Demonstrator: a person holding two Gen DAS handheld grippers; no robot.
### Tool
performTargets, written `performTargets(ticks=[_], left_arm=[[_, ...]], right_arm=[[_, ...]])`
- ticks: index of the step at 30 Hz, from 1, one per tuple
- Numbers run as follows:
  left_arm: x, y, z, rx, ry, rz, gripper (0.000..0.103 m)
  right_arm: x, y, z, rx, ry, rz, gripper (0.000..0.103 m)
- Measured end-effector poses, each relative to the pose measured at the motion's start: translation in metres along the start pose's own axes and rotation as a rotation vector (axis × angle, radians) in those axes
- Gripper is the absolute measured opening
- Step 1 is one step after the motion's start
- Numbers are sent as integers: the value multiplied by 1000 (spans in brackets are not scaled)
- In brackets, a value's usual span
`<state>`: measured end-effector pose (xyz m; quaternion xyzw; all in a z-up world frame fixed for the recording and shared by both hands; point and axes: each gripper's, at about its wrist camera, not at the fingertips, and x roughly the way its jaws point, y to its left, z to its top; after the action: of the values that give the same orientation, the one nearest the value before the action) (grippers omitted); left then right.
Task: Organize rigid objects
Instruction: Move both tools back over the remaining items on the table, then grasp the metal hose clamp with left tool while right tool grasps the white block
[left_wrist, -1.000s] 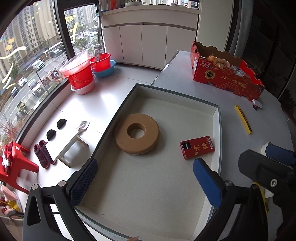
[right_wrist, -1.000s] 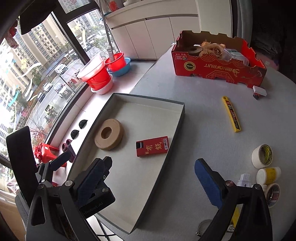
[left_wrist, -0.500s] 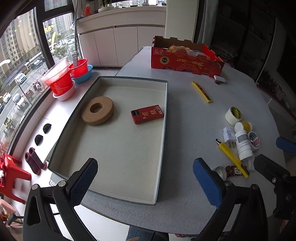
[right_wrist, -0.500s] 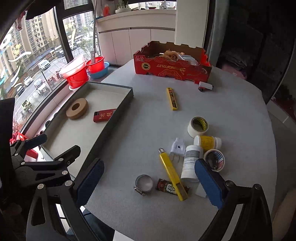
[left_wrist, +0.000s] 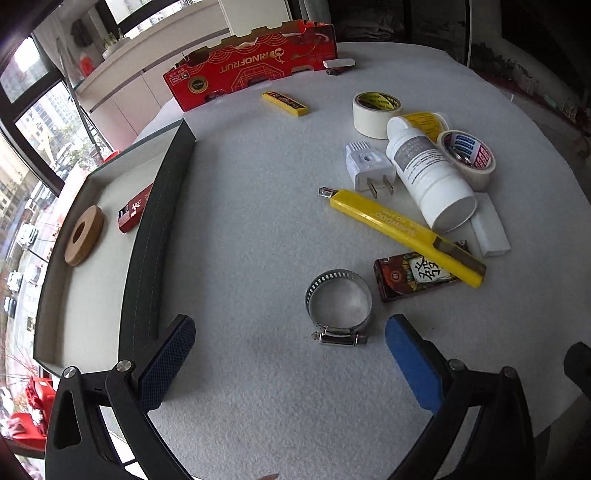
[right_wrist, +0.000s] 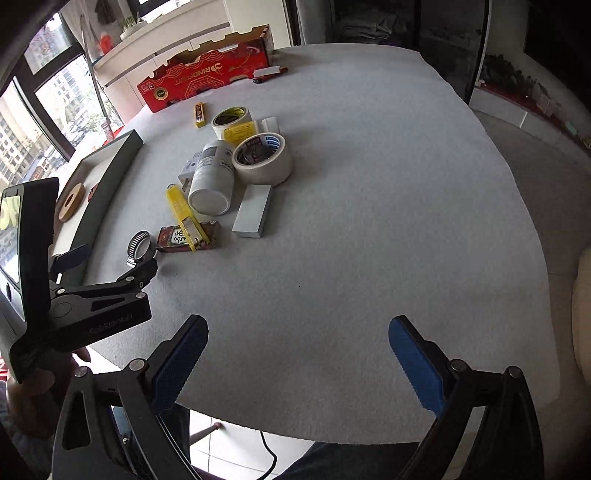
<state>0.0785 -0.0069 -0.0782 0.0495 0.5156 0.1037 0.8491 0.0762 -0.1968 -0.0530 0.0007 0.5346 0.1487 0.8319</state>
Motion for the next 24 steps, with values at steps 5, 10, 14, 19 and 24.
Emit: performTargets(ticks=[5,10,14,19,24], left_arm=[[8,11,12,-17,-13,41,103],[17,24,19,-56,-5,20,103],[19,22,22,-50,-22,30,103],[21,26,20,-95,-40,2,103],[28,41,12,-229,-26,-93,103]], right_arm=[[10,-5,12,33,-18,-15,99],[33,-2,37,70,-13,-38,99],[56,13,56,35,9,-73,99],[76,29,64,-47,21,-143,99],[76,32,61,-69,-4,-139,99]])
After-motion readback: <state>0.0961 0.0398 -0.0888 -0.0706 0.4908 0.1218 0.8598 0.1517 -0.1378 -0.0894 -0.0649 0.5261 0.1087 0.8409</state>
